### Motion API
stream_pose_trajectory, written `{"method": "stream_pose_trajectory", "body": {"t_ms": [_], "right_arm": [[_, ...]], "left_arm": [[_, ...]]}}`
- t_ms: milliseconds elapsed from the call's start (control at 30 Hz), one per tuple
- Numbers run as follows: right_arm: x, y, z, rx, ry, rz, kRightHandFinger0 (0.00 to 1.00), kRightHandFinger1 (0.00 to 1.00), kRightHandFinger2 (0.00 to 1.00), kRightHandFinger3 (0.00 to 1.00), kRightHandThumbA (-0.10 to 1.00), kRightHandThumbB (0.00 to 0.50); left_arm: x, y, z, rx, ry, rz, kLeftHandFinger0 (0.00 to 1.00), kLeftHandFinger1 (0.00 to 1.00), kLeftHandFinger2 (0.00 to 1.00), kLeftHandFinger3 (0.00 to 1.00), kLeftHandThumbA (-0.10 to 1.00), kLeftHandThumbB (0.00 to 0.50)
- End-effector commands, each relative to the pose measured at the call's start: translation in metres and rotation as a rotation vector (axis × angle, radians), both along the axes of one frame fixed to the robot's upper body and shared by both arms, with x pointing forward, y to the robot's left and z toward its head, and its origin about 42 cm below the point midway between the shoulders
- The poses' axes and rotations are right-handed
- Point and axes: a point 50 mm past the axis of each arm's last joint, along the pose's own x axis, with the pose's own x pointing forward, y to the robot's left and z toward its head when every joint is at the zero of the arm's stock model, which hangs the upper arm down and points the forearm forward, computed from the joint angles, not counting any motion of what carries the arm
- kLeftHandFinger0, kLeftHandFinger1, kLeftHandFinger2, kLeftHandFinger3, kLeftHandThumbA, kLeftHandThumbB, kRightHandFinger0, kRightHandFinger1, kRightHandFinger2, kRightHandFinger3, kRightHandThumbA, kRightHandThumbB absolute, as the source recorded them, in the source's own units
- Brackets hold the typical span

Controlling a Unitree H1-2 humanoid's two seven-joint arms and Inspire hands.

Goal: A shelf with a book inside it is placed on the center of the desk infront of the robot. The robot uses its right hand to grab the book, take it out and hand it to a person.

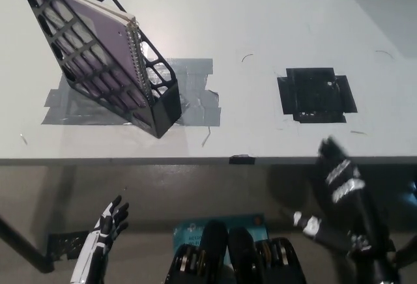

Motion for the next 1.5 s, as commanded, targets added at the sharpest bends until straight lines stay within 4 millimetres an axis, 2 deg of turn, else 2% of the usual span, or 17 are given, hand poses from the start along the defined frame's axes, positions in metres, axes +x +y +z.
{"method": "stream_pose_trajectory", "body": {"t_ms": [0, 167, 200, 333, 433, 500, 533, 567, 667, 767, 833, 933, 1033, 1100, 1200, 1300, 1467], "right_arm": [[0.026, 0.009, 0.067, 0.039, -0.160, 0.064, 1.00, 1.00, 1.00, 1.00, 1.00, 0.244], [0.063, 0.035, 0.105, 0.013, -0.159, 0.168, 1.00, 1.00, 1.00, 1.00, 1.00, 0.254], [0.075, 0.044, 0.110, -0.002, -0.148, 0.191, 1.00, 1.00, 1.00, 1.00, 1.00, 0.242], [0.113, 0.078, 0.126, -0.048, -0.116, 0.281, 1.00, 1.00, 1.00, 1.00, 1.00, 0.173], [0.123, 0.088, 0.131, -0.064, -0.111, 0.299, 1.00, 1.00, 1.00, 1.00, 1.00, 0.189], [0.149, 0.116, 0.140, -0.111, -0.090, 0.335, 1.00, 1.00, 1.00, 1.00, 1.00, 0.280], [0.155, 0.123, 0.143, -0.121, -0.082, 0.347, 1.00, 1.00, 1.00, 1.00, 1.00, 0.282], [0.162, 0.130, 0.146, -0.126, -0.076, 0.360, 1.00, 1.00, 1.00, 1.00, 1.00, 0.254], [0.179, 0.153, 0.156, -0.116, -0.040, 0.399, 1.00, 1.00, 1.00, 1.00, 1.00, 0.328], [0.188, 0.171, 0.159, -0.126, -0.036, 0.422, 1.00, 1.00, 1.00, 1.00, 1.00, 0.313], [0.194, 0.185, 0.162, -0.120, -0.019, 0.442, 1.00, 1.00, 1.00, 1.00, 1.00, 0.319], [0.196, 0.199, 0.166, -0.116, -0.016, 0.450, 1.00, 1.00, 1.00, 1.00, 1.00, 0.317], [0.194, 0.208, 0.167, -0.119, -0.021, 0.459, 1.00, 1.00, 1.00, 1.00, 1.00, 0.344], [0.194, 0.215, 0.168, -0.139, -0.023, 0.460, 1.00, 1.00, 1.00, 1.00, 1.00, 0.363], [0.194, 0.223, 0.169, -0.133, -0.013, 0.475, 1.00, 1.00, 1.00, 1.00, 1.00, 0.354], [0.193, 0.228, 0.170, -0.121, -0.005, 0.495, 1.00, 1.00, 1.00, 1.00, 1.00, 0.338], [0.194, 0.234, 0.168, -0.127, 0.010, 0.506, 1.00, 1.00, 1.00, 1.00, 1.00, 0.349]], "left_arm": [[0.002, -0.001, 0.010, 0.000, -0.063, -0.029, 1.00, 1.00, 1.00, 1.00, 1.00, 0.178], [0.004, -0.002, 0.012, 0.007, -0.059, -0.027, 1.00, 1.00, 1.00, 1.00, 1.00, 0.204], [0.004, -0.002, 0.012, 0.007, -0.061, -0.028, 1.00, 1.00, 1.00, 1.00, 1.00, 0.188], [0.003, -0.002, 0.012, 0.004, -0.065, -0.030, 1.00, 1.00, 1.00, 1.00, 1.00, 0.197], [0.002, -0.001, 0.012, 0.006, -0.067, -0.030, 1.00, 1.00, 1.00, 1.00, 1.00, 0.198], [0.003, -0.002, 0.013, 0.011, -0.063, -0.025, 1.00, 1.00, 1.00, 1.00, 1.00, 0.203], [0.003, -0.002, 0.013, 0.016, -0.066, -0.025, 1.00, 1.00, 1.00, 1.00, 1.00, 0.203], [0.004, -0.003, 0.014, 0.019, -0.066, -0.027, 1.00, 1.00, 1.00, 1.00, 1.00, 0.214], [0.007, -0.003, 0.015, 0.035, -0.072, -0.041, 1.00, 1.00, 1.00, 1.00, 1.00, 0.216], [0.007, -0.003, 0.016, 0.037, -0.077, -0.044, 1.00, 1.00, 1.00, 1.00, 1.00, 0.203], [0.007, -0.003, 0.017, 0.018, -0.062, -0.036, 1.00, 1.00, 1.00, 1.00, 1.00, 0.258], [0.008, -0.004, 0.018, -0.001, -0.058, -0.039, 1.00, 1.00, 1.00, 1.00, 1.00, 0.269], [0.009, -0.004, 0.018, -0.001, -0.070, -0.040, 1.00, 1.00, 1.00, 1.00, 1.00, 0.235], [0.011, -0.003, 0.017, 0.011, -0.081, -0.045, 1.00, 1.00, 1.00, 1.00, 1.00, 0.246], [0.011, -0.004, 0.018, 0.023, -0.076, -0.046, 1.00, 1.00, 1.00, 1.00, 1.00, 0.260], [0.012, -0.003, 0.019, 0.027, -0.085, -0.051, 1.00, 1.00, 1.00, 1.00, 1.00, 0.240], [0.013, -0.004, 0.022, 0.021, -0.074, -0.052, 1.00, 1.00, 1.00, 1.00, 1.00, 0.240]]}}
